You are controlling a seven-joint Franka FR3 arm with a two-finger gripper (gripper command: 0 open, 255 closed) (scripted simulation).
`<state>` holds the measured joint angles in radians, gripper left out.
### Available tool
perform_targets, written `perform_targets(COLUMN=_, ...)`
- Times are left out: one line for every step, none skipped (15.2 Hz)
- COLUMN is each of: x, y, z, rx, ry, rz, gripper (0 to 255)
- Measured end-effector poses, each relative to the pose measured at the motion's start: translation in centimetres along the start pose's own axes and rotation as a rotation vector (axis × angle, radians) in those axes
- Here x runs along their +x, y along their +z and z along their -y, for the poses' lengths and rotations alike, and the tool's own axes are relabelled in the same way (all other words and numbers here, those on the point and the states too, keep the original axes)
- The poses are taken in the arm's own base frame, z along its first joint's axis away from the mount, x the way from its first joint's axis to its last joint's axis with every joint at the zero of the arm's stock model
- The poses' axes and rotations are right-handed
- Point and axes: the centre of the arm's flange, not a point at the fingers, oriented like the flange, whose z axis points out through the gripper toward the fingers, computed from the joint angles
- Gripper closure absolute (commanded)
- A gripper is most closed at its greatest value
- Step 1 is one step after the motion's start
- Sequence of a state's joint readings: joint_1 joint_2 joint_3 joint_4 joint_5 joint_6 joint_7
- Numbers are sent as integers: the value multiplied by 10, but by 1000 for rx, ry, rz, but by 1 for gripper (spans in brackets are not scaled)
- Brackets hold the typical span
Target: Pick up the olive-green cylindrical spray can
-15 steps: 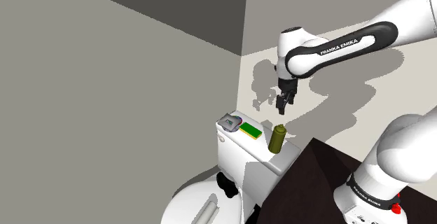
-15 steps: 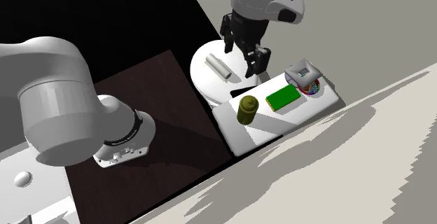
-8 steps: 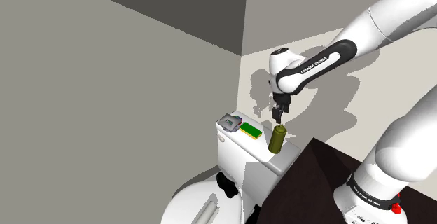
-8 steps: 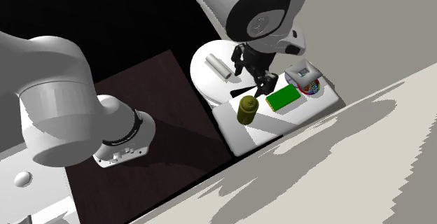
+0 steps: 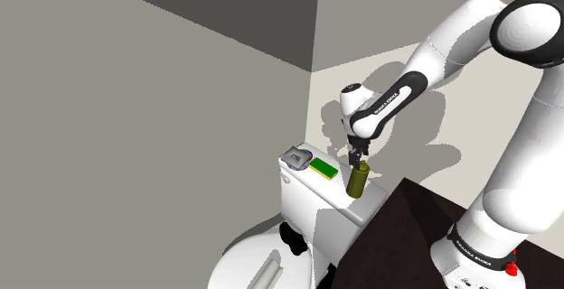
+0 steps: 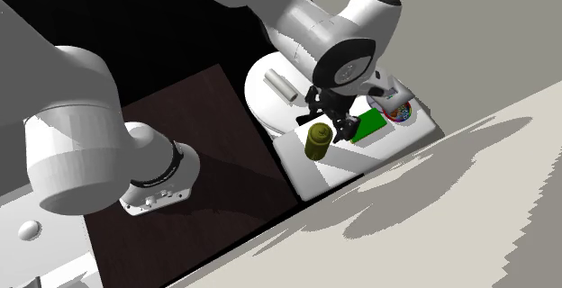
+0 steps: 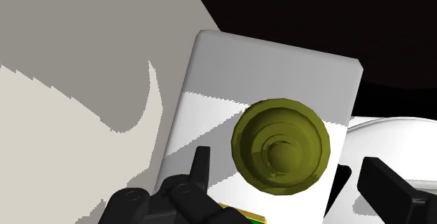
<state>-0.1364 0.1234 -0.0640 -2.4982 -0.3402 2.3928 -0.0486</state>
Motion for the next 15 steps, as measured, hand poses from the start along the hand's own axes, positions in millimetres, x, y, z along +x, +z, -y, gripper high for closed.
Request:
perform_targets(x=1, y=5, z=0, rx=-1, ry=-1, rz=0, gripper=0)
perform_targets(x=2, y=12, z=0, rx=-1, ry=-1, rz=1, gripper=0)
perform_targets(x=3, y=17, z=0, rx=-1, ry=-1, rz=1, gripper=0)
perform_targets(x=6, y=21, z=3, rx=-1, ry=-1, rz=1, gripper=0)
perform_targets(x=7, y=28, z=4, rx=-1, ry=-1, rz=1, gripper=0)
perform_targets(x=8, y=32, z=4, rx=-1, ry=-1, rz=1, gripper=0)
perform_targets(x=9, y=33, z=4, rx=-1, ry=-1, rz=1, gripper=255)
perform_targets(x=9, y=34, z=4, rx=-1, ry=-2, rz=0, gripper=255)
perform_targets(x=9, y=34, z=4, rx=-1, ry=-2, rz=1, gripper=255)
perform_targets(x=9, y=35, z=4, rx=-1, ry=-1, rz=1, gripper=255)
perform_targets(x=9, y=35, z=4, rx=-1, ry=-2, rz=0, gripper=255)
perform_targets(x=9, y=35, z=4, rx=-1, ry=-2, rz=0, gripper=255)
perform_targets(x=9, y=35, z=4, rx=-1, ry=-2, rz=0, gripper=255)
perform_targets(x=9, y=35, z=4, rx=-1, ry=-2, rz=0, gripper=255)
perform_targets(x=9, y=35, z=4, rx=-1, ry=-2, rz=0, gripper=255)
